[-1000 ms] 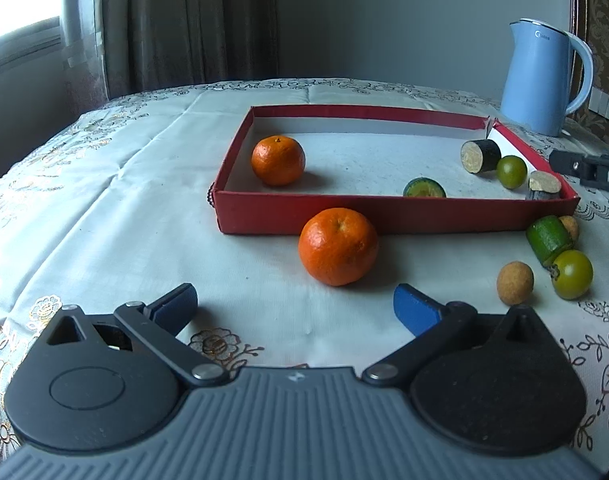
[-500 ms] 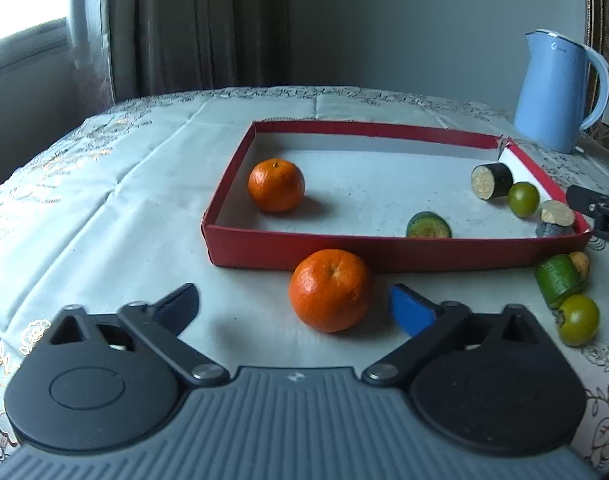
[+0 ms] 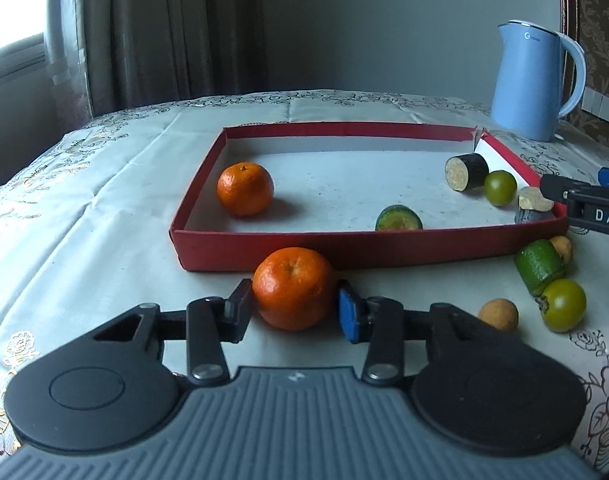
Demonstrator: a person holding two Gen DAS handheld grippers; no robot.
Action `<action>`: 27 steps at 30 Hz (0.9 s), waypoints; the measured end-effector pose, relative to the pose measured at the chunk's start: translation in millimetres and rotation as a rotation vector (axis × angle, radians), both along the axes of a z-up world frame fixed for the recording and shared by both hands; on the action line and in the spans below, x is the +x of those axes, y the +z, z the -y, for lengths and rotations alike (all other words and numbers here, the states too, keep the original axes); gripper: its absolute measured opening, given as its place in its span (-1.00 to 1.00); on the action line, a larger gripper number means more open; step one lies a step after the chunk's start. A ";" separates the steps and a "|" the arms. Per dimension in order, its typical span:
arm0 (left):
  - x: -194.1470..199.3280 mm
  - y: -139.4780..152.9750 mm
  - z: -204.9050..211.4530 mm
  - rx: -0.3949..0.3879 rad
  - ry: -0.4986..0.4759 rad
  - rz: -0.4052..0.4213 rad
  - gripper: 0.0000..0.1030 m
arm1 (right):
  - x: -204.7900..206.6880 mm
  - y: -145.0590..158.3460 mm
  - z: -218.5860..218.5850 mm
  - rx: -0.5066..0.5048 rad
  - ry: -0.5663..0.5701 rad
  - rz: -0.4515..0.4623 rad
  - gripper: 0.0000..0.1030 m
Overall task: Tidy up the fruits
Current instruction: 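Grasp the large mandarin in front of the tray with the left gripper, then lower the mandarin into the tray and open the left gripper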
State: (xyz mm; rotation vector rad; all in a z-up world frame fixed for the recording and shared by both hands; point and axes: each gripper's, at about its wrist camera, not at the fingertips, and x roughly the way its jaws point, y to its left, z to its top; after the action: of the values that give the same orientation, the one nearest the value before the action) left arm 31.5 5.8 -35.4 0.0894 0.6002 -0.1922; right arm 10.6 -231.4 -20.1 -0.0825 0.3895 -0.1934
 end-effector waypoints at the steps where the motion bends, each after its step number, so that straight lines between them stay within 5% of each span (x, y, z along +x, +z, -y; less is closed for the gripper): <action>1: 0.1 -0.3 -0.3 -0.003 0.000 0.000 -0.22 | 0.4 -0.4 -0.1 -0.001 0.000 -0.003 0.70; 16: -8.1 26.0 -2.6 -0.030 -0.042 0.025 -0.22 | -1.3 1.4 -2.2 -0.014 -0.001 0.011 0.70; 27: 54.7 41.4 18.2 0.008 -0.018 0.058 -0.22 | -1.2 2.0 -2.7 -0.014 -0.001 0.015 0.70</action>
State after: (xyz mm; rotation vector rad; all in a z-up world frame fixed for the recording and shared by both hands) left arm 86.2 -12.4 6.1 0.1073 0.5427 -0.2038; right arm 9.4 -228.7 -18.1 -0.0950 0.3731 -0.1975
